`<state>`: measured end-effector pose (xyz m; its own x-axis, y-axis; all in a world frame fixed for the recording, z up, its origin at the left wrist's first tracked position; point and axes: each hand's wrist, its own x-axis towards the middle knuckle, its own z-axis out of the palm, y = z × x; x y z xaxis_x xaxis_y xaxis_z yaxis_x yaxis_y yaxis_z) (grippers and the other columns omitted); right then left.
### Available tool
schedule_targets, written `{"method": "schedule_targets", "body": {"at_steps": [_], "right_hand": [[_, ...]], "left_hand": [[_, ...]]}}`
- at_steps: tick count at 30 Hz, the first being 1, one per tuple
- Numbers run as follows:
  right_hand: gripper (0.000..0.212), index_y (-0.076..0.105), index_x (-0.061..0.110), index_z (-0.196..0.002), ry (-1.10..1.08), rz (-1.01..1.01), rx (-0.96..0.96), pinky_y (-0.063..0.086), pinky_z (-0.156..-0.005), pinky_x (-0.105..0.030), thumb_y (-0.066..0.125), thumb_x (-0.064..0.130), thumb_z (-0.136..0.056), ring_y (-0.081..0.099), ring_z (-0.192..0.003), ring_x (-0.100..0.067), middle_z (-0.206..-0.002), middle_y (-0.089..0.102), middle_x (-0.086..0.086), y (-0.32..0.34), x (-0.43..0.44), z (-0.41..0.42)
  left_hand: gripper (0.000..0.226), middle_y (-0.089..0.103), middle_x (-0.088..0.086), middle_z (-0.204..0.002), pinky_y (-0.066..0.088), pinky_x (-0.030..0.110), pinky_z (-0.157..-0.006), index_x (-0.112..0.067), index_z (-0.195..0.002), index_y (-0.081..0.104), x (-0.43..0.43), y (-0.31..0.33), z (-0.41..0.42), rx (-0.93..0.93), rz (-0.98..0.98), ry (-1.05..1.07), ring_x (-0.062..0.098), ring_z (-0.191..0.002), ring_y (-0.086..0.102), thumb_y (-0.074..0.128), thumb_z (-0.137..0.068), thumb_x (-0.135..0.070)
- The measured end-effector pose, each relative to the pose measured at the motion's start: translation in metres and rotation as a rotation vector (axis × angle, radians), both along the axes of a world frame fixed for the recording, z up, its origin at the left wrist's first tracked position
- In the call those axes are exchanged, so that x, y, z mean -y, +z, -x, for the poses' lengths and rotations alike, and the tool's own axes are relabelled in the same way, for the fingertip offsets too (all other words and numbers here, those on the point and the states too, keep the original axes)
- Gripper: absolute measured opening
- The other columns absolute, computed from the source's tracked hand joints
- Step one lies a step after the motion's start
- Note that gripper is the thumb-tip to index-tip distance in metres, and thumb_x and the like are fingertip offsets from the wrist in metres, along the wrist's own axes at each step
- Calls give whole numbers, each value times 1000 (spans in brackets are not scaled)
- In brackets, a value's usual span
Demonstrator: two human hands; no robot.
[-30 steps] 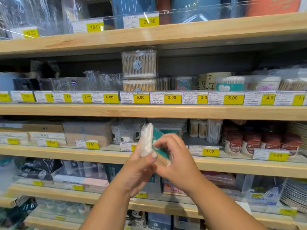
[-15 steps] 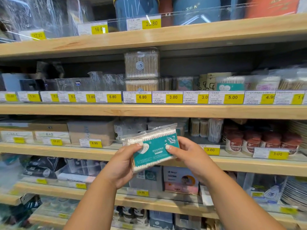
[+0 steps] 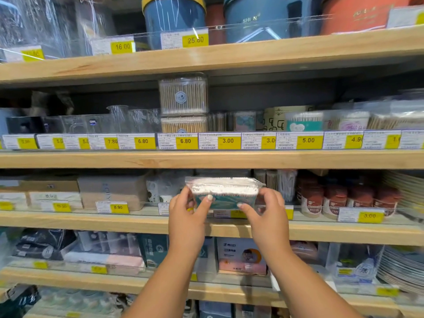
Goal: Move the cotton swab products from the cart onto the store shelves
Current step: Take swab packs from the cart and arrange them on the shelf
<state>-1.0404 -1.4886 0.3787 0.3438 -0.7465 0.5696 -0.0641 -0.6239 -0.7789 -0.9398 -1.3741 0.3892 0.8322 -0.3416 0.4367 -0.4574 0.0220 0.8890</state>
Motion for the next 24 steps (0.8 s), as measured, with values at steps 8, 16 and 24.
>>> {"method": "schedule_targets", "body": {"at_steps": [8, 16, 24], "right_hand": [[59, 31, 12, -146, 15, 28, -305, 35, -107, -31, 55, 29, -95, 40, -130, -18, -145, 37, -1, 3, 12, -15], [56, 28, 14, -138, -54, 43, -670, 30, -88, -37, 47, 39, -91, 47, -114, -22, -107, 55, 1, 8, 19, -27], [56, 28, 26, -136, -13, 115, -515, 26, -97, -36, 55, 30, -87, 43, -121, -19, -131, 44, 4, 5, 16, -21]], "left_hand": [[58, 41, -8, -147, 34, 28, -107, -30, -145, 32, 10, -1, -5, -11, -56, -115, 9, -133, 39, 56, -95, -17], [74, 31, 6, -150, 27, 49, -112, -23, -154, 10, 22, -6, -26, -26, -462, -43, 23, -141, 17, 49, -91, -24], [71, 21, -2, -156, 17, 43, -112, -20, -150, 19, 28, -14, -17, 109, -558, 160, 22, -141, 13, 54, -90, -33]]}}
